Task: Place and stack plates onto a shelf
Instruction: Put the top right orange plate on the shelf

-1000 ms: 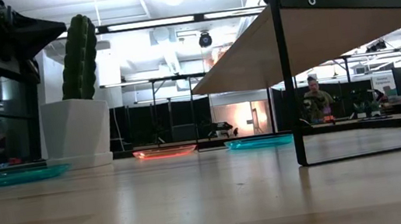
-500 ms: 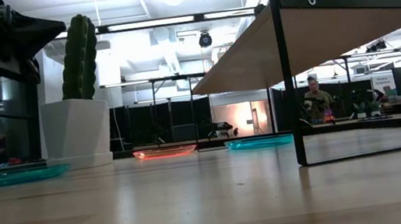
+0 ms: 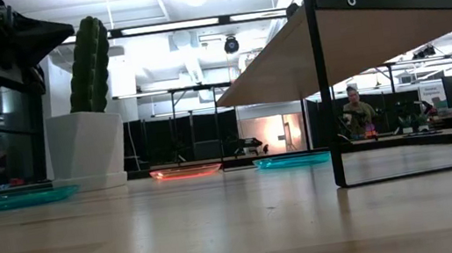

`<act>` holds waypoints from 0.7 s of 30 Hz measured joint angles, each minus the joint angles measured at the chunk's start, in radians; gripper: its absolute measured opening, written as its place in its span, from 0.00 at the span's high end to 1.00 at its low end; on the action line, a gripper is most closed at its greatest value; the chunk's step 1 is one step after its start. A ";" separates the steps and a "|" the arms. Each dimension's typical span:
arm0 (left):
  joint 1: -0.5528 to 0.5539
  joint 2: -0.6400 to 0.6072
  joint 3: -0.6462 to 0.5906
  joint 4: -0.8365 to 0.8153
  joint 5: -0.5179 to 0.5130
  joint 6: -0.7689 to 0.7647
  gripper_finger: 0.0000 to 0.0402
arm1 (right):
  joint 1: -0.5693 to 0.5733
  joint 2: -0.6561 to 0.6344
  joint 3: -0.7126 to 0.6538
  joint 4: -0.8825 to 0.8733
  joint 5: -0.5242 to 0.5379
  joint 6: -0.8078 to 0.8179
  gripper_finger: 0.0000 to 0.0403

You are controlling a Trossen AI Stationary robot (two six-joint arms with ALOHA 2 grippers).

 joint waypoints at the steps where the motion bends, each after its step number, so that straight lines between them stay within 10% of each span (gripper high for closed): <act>1: 0.000 0.000 0.000 0.000 0.000 0.000 1.00 | 0.000 0.000 0.000 0.000 0.000 0.000 1.00; 21: 0.000 0.000 0.000 0.000 0.000 0.001 1.00 | -0.007 0.000 0.000 -0.016 -0.007 -0.004 0.99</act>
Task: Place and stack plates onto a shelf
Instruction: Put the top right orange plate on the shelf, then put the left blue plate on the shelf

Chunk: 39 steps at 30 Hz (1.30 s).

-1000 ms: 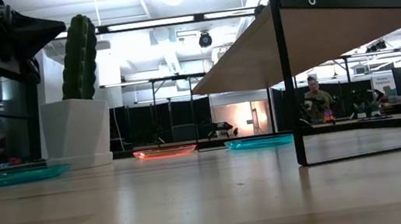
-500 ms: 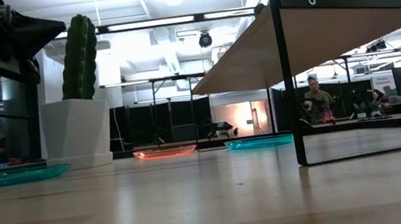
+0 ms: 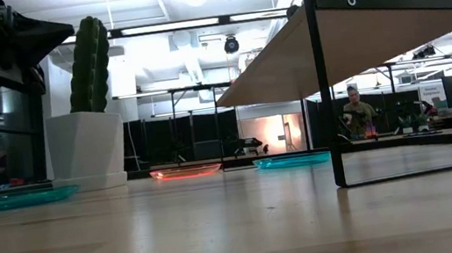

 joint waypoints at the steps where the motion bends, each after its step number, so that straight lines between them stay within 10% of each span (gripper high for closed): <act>1: 0.000 0.000 0.000 0.000 0.000 0.000 1.00 | -0.001 0.000 0.000 0.000 0.001 -0.002 0.98; 21: -0.001 0.000 0.000 -0.002 0.001 0.015 1.00 | 0.020 -0.174 -0.001 0.094 -0.026 -0.197 0.65; 27: -0.001 0.000 0.000 -0.003 0.001 0.027 1.00 | 0.178 -0.199 -0.001 0.162 -0.177 -0.307 0.65; 39: -0.001 0.000 0.000 -0.006 0.006 0.123 1.00 | 0.541 -0.096 -0.001 0.407 -0.078 -0.576 0.65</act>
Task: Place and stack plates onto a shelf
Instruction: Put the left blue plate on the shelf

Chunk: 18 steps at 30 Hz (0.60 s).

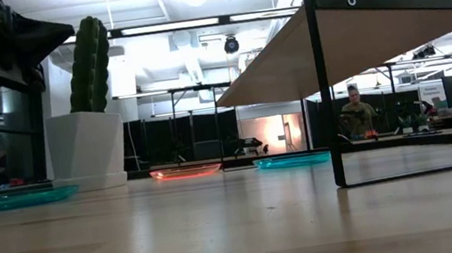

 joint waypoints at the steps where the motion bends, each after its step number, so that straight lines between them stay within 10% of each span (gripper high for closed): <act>1: 0.000 0.000 0.000 0.000 0.000 0.012 1.00 | 0.013 0.012 0.000 0.015 0.007 -0.019 0.65; 9: 0.000 0.004 0.000 0.059 0.150 0.044 0.96 | 0.042 0.056 0.000 0.092 0.014 -0.075 0.65; 18: -0.050 0.138 0.010 0.133 0.287 0.034 0.68 | 0.036 0.055 0.000 0.117 0.022 -0.075 0.65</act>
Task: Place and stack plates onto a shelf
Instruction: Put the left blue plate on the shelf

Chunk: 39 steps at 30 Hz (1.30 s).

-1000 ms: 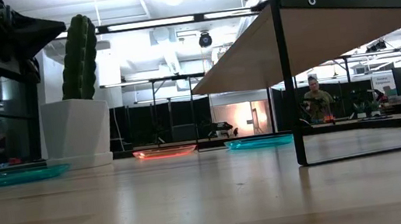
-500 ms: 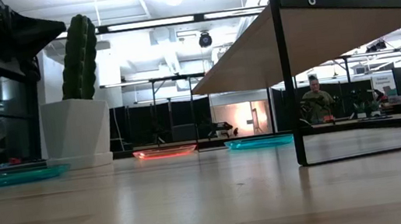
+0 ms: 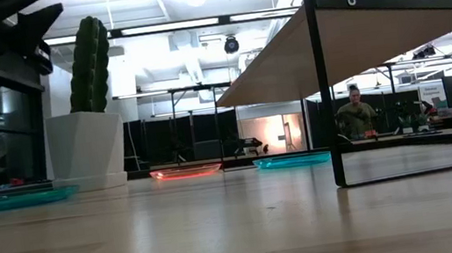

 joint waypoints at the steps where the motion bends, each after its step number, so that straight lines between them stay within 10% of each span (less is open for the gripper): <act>1: -0.012 0.027 0.010 -0.002 0.005 0.000 0.65 | 0.000 0.000 0.000 0.000 0.000 0.002 0.65; 11: -0.076 0.345 0.298 -0.451 -0.130 -0.033 0.48 | 0.000 0.000 0.000 0.017 0.045 0.007 0.65; 18: -0.079 0.573 0.424 -0.901 -0.242 -0.382 0.48 | 0.000 0.000 0.000 0.009 0.045 0.007 0.65; 39: -0.079 1.052 0.424 -1.000 -0.233 -0.671 0.48 | 0.000 0.000 0.000 -0.020 0.044 0.007 0.65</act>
